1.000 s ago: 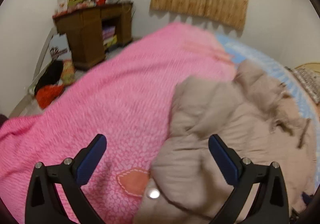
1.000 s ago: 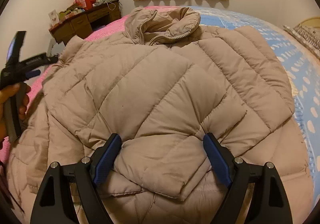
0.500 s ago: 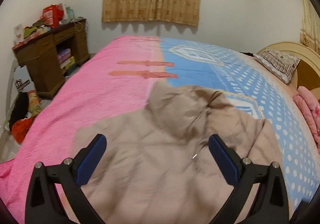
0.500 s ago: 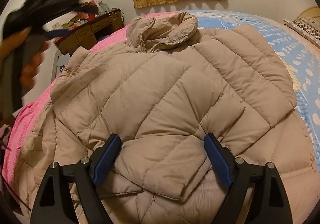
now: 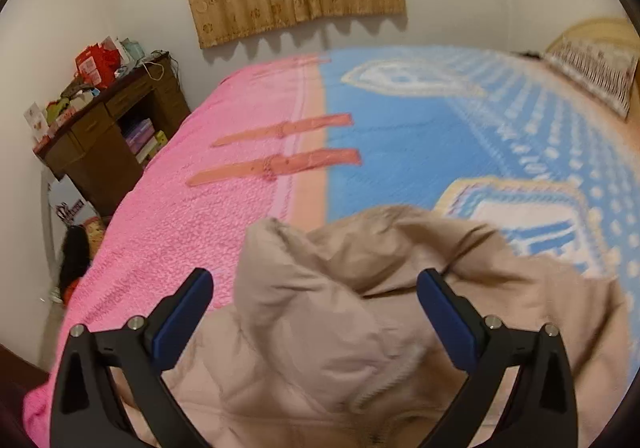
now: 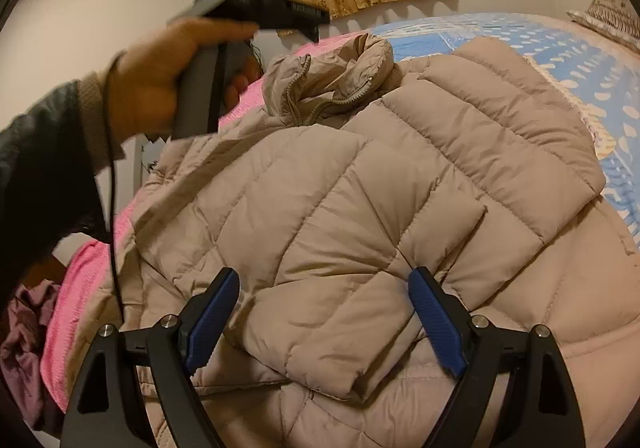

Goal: Fold large clothes
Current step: 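Move both tools to the jacket's hood end and close on it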

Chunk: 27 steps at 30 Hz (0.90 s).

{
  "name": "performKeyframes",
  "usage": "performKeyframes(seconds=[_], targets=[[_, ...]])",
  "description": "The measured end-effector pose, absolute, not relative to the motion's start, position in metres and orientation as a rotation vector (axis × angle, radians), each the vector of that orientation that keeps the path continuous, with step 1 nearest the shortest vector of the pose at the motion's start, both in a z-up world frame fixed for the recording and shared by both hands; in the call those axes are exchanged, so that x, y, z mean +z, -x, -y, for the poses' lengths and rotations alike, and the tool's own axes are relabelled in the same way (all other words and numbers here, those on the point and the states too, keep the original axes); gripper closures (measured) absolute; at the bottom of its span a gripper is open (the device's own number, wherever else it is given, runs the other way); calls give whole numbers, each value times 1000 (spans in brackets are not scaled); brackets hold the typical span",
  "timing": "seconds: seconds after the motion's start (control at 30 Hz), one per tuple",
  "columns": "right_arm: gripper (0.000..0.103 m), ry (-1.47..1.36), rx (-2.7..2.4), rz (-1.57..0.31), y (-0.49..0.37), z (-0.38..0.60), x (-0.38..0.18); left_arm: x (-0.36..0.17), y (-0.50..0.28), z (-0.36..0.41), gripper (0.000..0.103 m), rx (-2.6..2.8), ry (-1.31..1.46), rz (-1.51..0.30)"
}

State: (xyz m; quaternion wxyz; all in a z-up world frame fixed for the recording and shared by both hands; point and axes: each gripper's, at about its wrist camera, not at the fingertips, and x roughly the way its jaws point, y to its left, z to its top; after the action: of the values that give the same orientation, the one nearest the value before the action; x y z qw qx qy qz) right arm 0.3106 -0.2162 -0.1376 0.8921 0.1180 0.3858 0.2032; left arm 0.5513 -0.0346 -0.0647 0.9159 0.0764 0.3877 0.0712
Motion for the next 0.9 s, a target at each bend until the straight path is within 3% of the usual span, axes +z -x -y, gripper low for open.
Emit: performKeyframes(seconds=[0.13, 0.4, 0.47, 0.53, 0.6, 0.63, 0.7, 0.77, 0.83, 0.9], targets=[[16, -282, 439, -793, -311, 220, -138, -76, -542, 8, 0, 159, -190, -821], [15, -283, 439, -791, -311, 220, -138, -89, -517, -59, 1, 121, 55, -859], [15, -280, 438, -791, -311, 219, -138, -91, -514, -62, 14, 100, 31, -854], [15, -284, 437, -784, -310, 220, -136, -93, -515, -61, 51, 25, 26, -862], [15, -301, 435, -780, -307, 224, -131, -94, -517, -57, 72, -23, -2, -876], [16, -308, 434, -812, -306, 227, -127, -94, -516, -55, 75, -27, -34, -871], [16, -336, 445, -837, -304, 233, -111, -94, -513, -51, 76, -49, -81, -854], [16, -358, 490, -811, -308, 239, -83, -94, -513, -53, 69, -48, -106, -836], [16, -288, 478, -779, -325, 238, -45, -92, -516, -57, 50, -28, -89, -820], [16, -217, 450, -771, -351, 234, -23, -90, -521, -63, 46, -36, -43, -812]])
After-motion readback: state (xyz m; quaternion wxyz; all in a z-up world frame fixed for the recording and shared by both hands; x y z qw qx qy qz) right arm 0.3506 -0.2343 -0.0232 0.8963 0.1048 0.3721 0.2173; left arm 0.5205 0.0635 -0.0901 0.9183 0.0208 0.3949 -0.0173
